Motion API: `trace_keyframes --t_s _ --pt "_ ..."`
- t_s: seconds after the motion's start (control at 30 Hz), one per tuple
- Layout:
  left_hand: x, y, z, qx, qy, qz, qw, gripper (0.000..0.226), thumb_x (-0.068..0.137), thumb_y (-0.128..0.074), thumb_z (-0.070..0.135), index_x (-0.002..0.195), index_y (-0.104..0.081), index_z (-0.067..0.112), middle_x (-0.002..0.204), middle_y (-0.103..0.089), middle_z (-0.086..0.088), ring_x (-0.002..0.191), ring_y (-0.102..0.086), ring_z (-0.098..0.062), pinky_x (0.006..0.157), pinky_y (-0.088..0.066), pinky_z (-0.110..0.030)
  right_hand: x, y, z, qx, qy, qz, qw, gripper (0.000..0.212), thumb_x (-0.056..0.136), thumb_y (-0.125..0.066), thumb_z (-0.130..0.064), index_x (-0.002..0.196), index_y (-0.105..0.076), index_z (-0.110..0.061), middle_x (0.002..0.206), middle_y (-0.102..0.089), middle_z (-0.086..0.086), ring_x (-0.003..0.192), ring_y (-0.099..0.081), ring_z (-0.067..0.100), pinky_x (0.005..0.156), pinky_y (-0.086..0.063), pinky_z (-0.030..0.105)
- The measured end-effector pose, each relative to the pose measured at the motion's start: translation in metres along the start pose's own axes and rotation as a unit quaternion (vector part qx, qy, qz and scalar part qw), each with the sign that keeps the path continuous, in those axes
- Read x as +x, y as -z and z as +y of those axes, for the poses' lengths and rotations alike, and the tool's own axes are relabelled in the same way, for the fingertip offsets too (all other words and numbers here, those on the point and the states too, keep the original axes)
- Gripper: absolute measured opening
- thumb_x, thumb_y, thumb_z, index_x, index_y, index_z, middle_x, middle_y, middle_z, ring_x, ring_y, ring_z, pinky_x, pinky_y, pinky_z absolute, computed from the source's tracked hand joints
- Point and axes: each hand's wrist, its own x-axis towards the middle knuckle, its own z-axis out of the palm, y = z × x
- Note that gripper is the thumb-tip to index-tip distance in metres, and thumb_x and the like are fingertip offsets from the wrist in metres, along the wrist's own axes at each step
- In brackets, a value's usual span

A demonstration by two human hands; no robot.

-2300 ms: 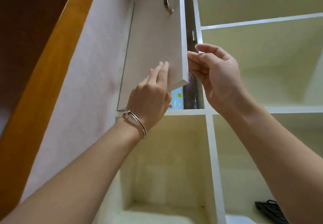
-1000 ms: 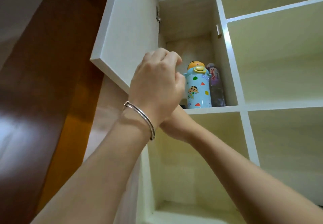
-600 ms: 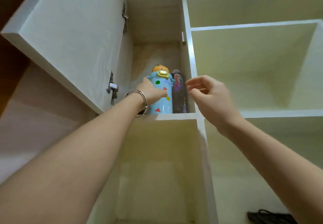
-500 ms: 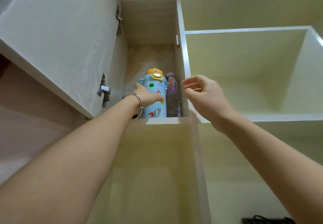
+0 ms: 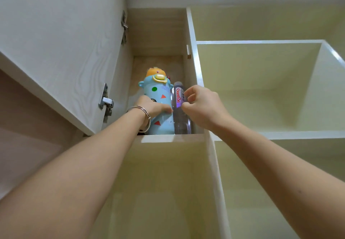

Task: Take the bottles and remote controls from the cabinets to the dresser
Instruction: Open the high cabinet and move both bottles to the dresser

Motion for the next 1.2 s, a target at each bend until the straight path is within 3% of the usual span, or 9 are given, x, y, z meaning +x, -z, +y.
trace_keyframes --t_s 0.07,0.2,0.3,0.43,0.7,0.83,1.0,1.13,1.2 --pt "0.006 0.009 0.005 -0.012 -0.03 0.03 0.999 0.067 0.052 -0.083 0.02 0.111 -0.057 0.005 0.101 -0.067 -0.009 0.076 -0.065 -0.024 0.054 -0.052 -0.028 0.008 -0.01 -0.004 -0.028 -0.001 -0.008 1.0 0.031 0.086 -0.046 -0.008 0.115 -0.055 -0.005 0.105 -0.061 0.013 0.094 -0.054 0.029 0.059 -0.037 0.026" --pt "0.017 0.024 0.011 0.02 -0.078 0.079 0.994 0.093 0.025 -0.079 0.04 0.11 -0.055 0.012 0.101 -0.067 -0.009 0.088 -0.068 -0.028 0.075 -0.059 -0.045 0.031 -0.035 -0.004 -0.05 -0.065 -0.037 0.996 0.045 0.09 -0.043 -0.007 0.134 -0.037 -0.003 0.125 -0.051 0.019 0.109 -0.052 0.034 0.074 -0.04 0.03" --pt "0.02 0.03 0.014 0.019 -0.099 0.124 0.987 0.096 0.025 -0.075 0.043 0.113 -0.05 0.012 0.109 -0.063 -0.01 0.095 -0.064 -0.029 0.08 -0.057 -0.046 0.049 -0.056 0.002 -0.051 -0.14 -0.051 0.988 0.051 0.09 -0.048 -0.012 0.137 -0.031 -0.001 0.133 -0.047 0.018 0.118 -0.052 0.035 0.088 -0.046 0.036" --pt "0.027 0.038 0.015 0.048 -0.114 0.164 0.979 0.099 0.025 -0.071 0.046 0.114 -0.045 0.014 0.114 -0.057 -0.009 0.104 -0.058 -0.029 0.087 -0.053 -0.045 0.071 -0.078 0.008 -0.067 -0.192 -0.031 0.979 0.056 0.09 -0.05 -0.014 0.138 -0.025 -0.001 0.139 -0.042 0.015 0.127 -0.045 0.033 0.098 -0.042 0.038" --pt "0.025 0.042 0.009 0.087 -0.122 0.188 0.971 0.095 0.03 -0.07 0.046 0.116 -0.046 0.012 0.116 -0.056 -0.009 0.106 -0.056 -0.03 0.089 -0.052 -0.044 0.084 -0.1 0.017 -0.162 -0.206 -0.02 0.965 0.073 0.088 -0.055 -0.01 0.145 -0.01 0.003 0.139 -0.044 0.021 0.126 -0.045 0.037 0.1 -0.044 0.048" --pt "0.023 0.041 0.006 0.075 -0.125 0.178 0.973 0.095 0.029 -0.071 0.045 0.115 -0.046 0.013 0.116 -0.056 -0.01 0.105 -0.056 -0.031 0.088 -0.052 -0.044 0.083 -0.097 0.022 -0.092 -0.212 -0.002 0.973 0.078 0.082 -0.064 -0.014 0.141 -0.017 0.004 0.138 -0.043 0.019 0.125 -0.046 0.034 0.098 -0.045 0.042" --pt "0.016 0.039 0.006 0.051 -0.122 0.175 0.976 0.093 0.033 -0.07 0.044 0.117 -0.045 0.012 0.116 -0.056 -0.01 0.105 -0.057 -0.03 0.089 -0.052 -0.044 0.077 -0.089 0.02 0.049 -0.184 0.007 0.982 0.07 0.065 -0.077 -0.03 0.124 -0.047 -0.004 0.122 -0.055 0.013 0.111 -0.056 0.029 0.085 -0.052 0.033" --pt "0.006 0.04 0.017 0.016 -0.121 0.196 0.973 0.095 0.03 -0.069 0.045 0.116 -0.044 0.012 0.116 -0.058 -0.01 0.105 -0.058 -0.031 0.09 -0.051 -0.044 0.076 -0.071 0.002 0.103 -0.149 0.043 0.983 0.074 0.06 -0.077 -0.036 0.122 -0.05 -0.005 0.127 -0.047 0.014 0.115 -0.051 0.031 0.094 -0.051 0.041" --pt "-0.002 0.042 0.025 0.008 -0.127 0.202 0.971 0.094 0.031 -0.069 0.044 0.116 -0.043 0.012 0.116 -0.058 -0.01 0.105 -0.058 -0.031 0.09 -0.051 -0.044 0.076 -0.055 -0.009 0.128 -0.138 0.052 0.981 0.074 0.056 -0.076 -0.037 0.119 -0.054 -0.006 0.125 -0.05 0.014 0.11 -0.055 0.029 0.086 -0.054 0.039"
